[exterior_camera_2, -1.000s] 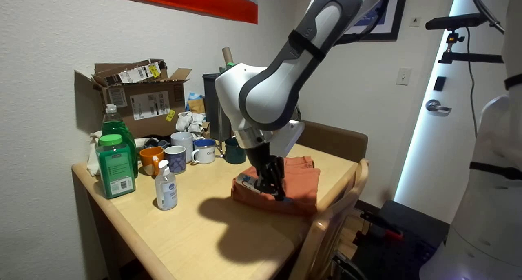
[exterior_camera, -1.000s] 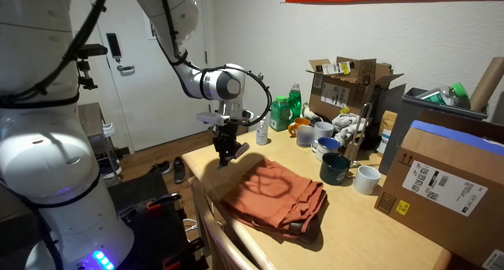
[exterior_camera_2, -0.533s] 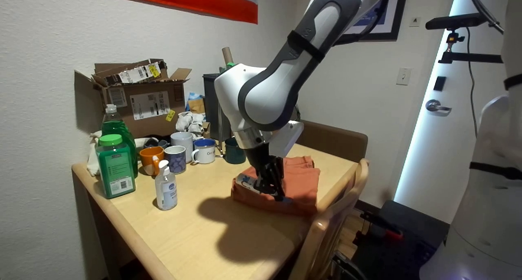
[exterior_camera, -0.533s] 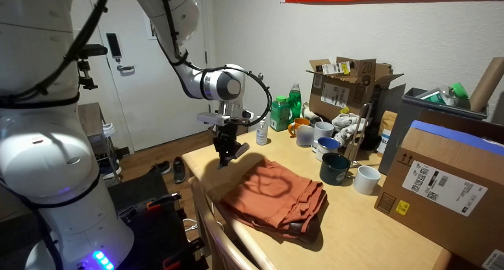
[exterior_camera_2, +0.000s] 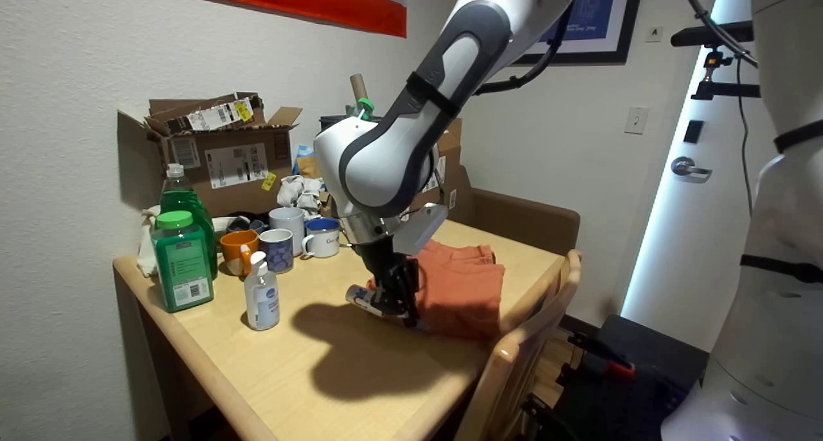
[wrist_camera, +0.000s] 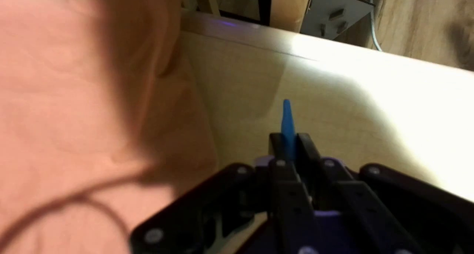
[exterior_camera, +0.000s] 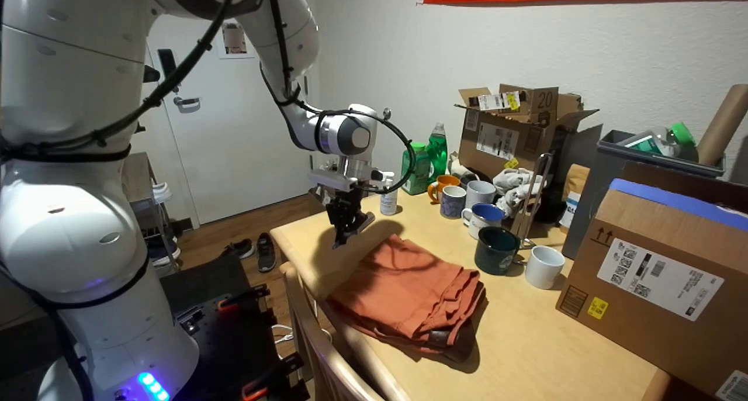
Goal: Pick up the lint roller and use it on the orange fabric
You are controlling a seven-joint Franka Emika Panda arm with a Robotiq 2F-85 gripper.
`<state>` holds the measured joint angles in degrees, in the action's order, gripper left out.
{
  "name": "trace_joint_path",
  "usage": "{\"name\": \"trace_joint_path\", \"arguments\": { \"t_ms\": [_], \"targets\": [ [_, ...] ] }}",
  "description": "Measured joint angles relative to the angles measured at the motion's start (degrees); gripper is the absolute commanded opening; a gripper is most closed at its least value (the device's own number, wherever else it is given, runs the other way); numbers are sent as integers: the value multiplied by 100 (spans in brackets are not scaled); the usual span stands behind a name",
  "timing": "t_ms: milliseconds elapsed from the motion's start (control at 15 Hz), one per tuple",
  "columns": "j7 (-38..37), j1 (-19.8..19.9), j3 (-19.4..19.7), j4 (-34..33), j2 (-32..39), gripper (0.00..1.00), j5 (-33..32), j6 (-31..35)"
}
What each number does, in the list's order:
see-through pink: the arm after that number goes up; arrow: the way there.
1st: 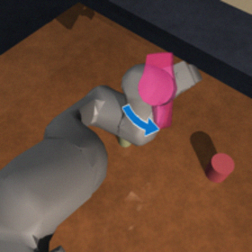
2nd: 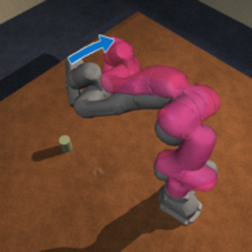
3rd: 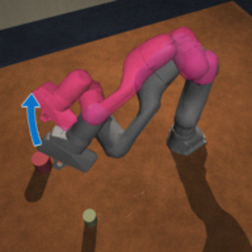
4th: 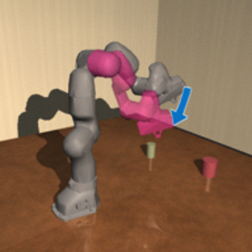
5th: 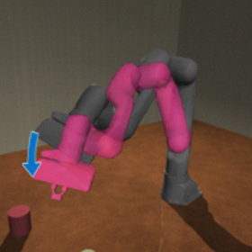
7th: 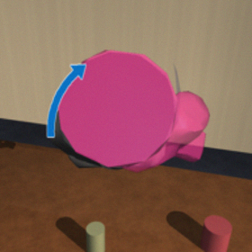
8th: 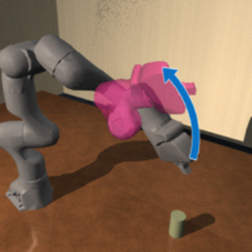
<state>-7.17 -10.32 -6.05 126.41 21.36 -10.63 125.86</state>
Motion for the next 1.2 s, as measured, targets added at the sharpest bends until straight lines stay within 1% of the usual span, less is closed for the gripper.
{"name": "trace_joint_path", "arguments": {
  "t_ms": [267,600,667,733,867,933,1200],
  "targets": [
    [456,-9,-102,-496,596,3,97,-26],
    [577,-220,-217,-877,1027,3,87,-263],
    [577,-281,-219,-918,1053,15,82,-321],
    [577,-332,-220,-957,1069,37,76,-382],
    [577,-390,-220,-1029,1090,41,72,-506],
    [577,-396,-219,-1063,1097,47,72,-574],
    [579,-393,-202,-1204,1147,77,41,-849]
  ]
}}
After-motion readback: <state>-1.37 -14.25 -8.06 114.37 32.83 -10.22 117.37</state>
